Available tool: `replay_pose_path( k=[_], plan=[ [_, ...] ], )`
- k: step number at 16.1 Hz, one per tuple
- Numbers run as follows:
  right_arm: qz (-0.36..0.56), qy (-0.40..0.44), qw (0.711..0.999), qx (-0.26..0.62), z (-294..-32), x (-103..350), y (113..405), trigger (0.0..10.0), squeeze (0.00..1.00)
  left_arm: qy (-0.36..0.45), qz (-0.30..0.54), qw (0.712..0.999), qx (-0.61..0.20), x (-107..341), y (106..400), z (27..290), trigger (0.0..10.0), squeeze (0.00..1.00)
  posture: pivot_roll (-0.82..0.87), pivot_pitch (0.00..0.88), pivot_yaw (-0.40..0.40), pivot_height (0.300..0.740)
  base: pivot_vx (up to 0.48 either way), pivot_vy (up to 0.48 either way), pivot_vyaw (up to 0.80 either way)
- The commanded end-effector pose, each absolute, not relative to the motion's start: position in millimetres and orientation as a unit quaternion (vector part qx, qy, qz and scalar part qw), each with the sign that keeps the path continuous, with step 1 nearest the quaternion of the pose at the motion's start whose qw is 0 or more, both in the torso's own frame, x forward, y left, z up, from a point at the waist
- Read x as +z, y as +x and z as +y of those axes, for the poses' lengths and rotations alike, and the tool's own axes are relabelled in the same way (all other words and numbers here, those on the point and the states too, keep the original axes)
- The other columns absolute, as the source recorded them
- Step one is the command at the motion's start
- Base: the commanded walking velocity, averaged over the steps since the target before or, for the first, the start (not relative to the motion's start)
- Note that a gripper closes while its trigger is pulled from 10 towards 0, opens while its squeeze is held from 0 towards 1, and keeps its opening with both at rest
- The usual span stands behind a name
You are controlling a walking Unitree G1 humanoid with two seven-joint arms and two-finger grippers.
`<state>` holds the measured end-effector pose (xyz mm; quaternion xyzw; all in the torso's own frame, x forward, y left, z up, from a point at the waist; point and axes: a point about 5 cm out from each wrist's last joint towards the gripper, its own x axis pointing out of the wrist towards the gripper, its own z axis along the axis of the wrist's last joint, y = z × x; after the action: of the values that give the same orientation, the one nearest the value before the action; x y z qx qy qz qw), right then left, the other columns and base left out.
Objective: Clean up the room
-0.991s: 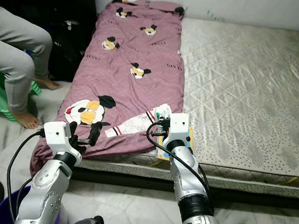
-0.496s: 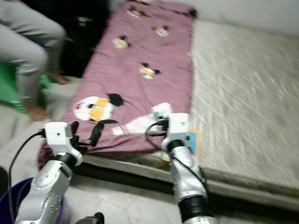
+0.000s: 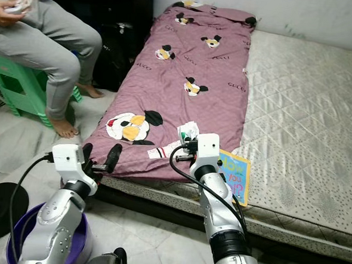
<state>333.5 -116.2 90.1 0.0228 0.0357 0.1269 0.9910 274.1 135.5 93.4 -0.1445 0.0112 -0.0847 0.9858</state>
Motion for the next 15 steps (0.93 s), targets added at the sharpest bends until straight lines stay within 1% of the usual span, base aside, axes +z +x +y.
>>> replay_pose_path(
  k=[1, 4, 7, 15],
  plan=[
    [0.032, 0.022, 0.991, 0.125, -118.3, 89.7, 332.0, 10.0, 0.0, -0.142, 0.008, 0.986, -0.082, 94.5, 273.1, 136.9, 10.0, 0.0, 0.06, 0.128, -0.013, 0.74, 0.0, 0.0, 0.59],
    [0.031, 0.02, 0.991, 0.126, -117.7, 89.7, 331.6, 10.0, 0.0, -0.143, 0.01, 0.987, -0.078, 93.9, 273.3, 137.6, 10.0, 0.0, 0.06, 0.128, -0.013, 0.74, 0.0, 0.0, 0.8],
    [0.035, 0.024, 0.992, 0.123, -118.9, 89.1, 332.0, 10.0, 0.0, -0.147, 0.002, 0.985, -0.093, 96.0, 272.8, 134.7, 10.0, 0.0, 0.06, 0.13, -0.015, 0.74, 0.0, 0.0, 0.0],
    [0.035, 0.024, 0.992, 0.121, -119.9, 89.2, 332.6, 10.0, 0.0, -0.152, 0.0, 0.984, -0.098, 96.6, 272.8, 133.7, 10.0, 0.0, 0.06, 0.13, -0.016, 0.74, 0.297, 0.0, 0.0]
  ],
)
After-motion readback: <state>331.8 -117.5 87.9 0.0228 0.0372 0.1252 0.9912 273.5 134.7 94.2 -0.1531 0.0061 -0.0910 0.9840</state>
